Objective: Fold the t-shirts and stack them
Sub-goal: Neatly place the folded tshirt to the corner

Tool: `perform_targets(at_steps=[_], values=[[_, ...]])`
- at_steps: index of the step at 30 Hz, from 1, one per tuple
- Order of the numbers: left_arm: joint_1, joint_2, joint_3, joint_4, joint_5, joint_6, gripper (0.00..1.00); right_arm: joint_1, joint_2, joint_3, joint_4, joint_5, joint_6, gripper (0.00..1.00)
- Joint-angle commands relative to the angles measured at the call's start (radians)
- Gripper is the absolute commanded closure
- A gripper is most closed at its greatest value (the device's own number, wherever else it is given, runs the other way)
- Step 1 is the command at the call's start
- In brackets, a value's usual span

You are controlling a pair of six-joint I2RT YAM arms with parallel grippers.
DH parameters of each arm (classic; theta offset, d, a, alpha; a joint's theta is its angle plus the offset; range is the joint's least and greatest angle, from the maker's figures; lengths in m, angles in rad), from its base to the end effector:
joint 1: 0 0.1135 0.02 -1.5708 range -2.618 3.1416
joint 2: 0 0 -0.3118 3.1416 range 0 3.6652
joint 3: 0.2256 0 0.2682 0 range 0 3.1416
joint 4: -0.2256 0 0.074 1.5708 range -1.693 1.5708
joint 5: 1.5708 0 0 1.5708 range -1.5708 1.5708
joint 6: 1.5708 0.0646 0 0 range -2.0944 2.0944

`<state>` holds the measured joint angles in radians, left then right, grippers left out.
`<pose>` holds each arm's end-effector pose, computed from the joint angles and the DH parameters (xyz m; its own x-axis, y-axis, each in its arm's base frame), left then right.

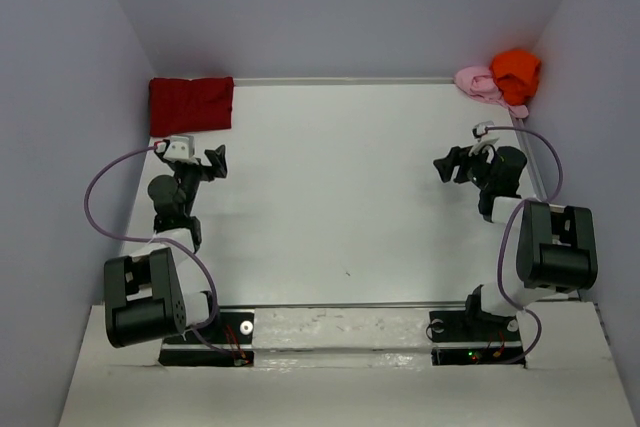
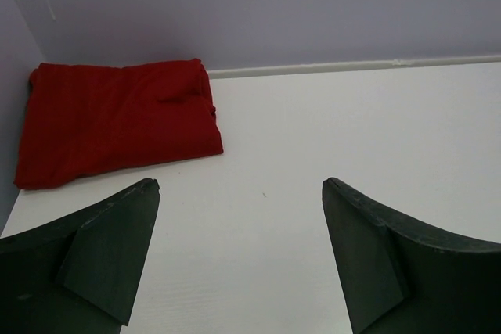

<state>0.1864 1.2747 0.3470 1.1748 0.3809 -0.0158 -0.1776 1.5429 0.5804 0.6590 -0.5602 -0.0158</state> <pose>0.2636 0.0253 0.2713 0.2375 0.0299 -0.9709 0.1860 0.9796 0.0756 0.3336 -0.0250 0.2065 -0.2886 0.0382 -0.9567 -0.3540 0.9241 0.1437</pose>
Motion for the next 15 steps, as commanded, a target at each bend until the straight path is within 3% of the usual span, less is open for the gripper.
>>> perform_targets(at_steps=[1, 6, 10, 15], values=[[-0.018, -0.049, 0.007, 0.014, -0.008, 0.071, 0.05, 0.009, -0.007, 0.009, 0.07, -0.081, -0.049, 0.29], [-0.03, -0.044, -0.013, 0.086, -0.08, 0.03, 0.04, 0.009, -0.013, -0.011, 0.109, -0.017, -0.017, 0.28], [-0.048, -0.06, -0.025, 0.089, -0.089, 0.057, 0.04, 0.009, -0.039, -0.028, 0.107, 0.111, 0.013, 0.28], [-0.079, -0.08, -0.046, 0.094, -0.083, 0.102, 0.04, 0.018, -0.128, -0.094, 0.096, 0.147, -0.032, 0.25]])
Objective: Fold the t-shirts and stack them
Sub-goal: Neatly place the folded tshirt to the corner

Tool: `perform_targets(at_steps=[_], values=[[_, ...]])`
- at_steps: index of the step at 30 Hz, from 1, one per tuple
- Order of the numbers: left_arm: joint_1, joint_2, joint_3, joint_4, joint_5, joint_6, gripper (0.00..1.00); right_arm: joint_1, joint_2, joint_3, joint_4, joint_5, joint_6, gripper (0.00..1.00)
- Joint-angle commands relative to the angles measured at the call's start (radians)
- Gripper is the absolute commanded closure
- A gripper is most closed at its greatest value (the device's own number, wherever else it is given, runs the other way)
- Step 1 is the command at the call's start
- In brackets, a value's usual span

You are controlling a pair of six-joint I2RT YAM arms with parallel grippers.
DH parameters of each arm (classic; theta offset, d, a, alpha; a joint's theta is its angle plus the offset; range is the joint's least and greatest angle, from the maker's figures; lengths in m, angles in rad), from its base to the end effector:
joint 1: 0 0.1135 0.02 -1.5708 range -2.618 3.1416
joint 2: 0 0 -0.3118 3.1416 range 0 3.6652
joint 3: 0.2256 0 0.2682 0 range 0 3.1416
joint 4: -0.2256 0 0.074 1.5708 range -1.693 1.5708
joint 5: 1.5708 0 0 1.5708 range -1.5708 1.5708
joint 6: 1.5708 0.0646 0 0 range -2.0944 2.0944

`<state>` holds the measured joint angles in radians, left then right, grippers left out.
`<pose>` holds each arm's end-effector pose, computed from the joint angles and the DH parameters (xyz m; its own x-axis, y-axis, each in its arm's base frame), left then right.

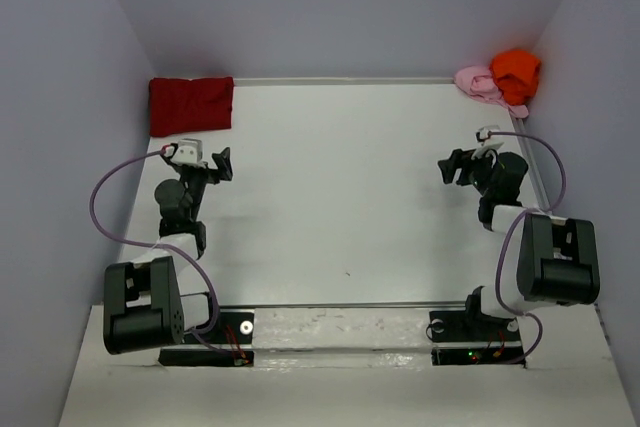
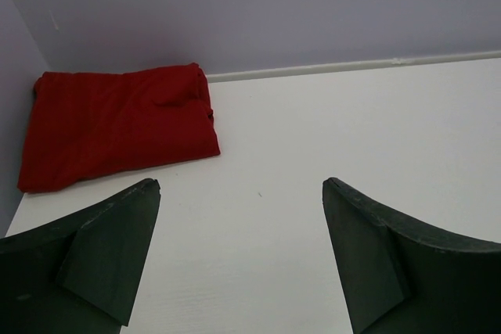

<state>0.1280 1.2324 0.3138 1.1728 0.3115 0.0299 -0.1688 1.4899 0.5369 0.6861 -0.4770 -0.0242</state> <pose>0.2544 0.0128 0.2704 0.2545 0.0614 -0.9651 0.1652 0.9806 0.1060 0.3223 -0.0248 0.2113 -0.2530 0.0213 -0.9672 -0.2935 0.9509 0.0977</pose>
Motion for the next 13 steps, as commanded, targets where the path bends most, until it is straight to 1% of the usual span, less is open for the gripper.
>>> perform_targets(at_steps=[1, 2, 6, 13], values=[[-0.025, -0.036, -0.012, 0.091, -0.015, 0.061, 0.04, 0.009, -0.083, -0.075, 0.14, 0.06, -0.023, 0.25], [-0.03, -0.034, -0.005, 0.085, -0.018, 0.065, 0.04, 0.009, -0.097, -0.098, 0.145, 0.057, -0.023, 0.25], [-0.034, -0.025, 0.019, 0.038, -0.029, 0.065, 0.03, 0.018, -0.115, -0.1, 0.156, 0.052, -0.003, 0.24], [-0.034, -0.036, 0.001, 0.05, -0.02, 0.071, 0.02, 0.018, -0.076, -0.08, 0.136, 0.015, -0.025, 0.24]])
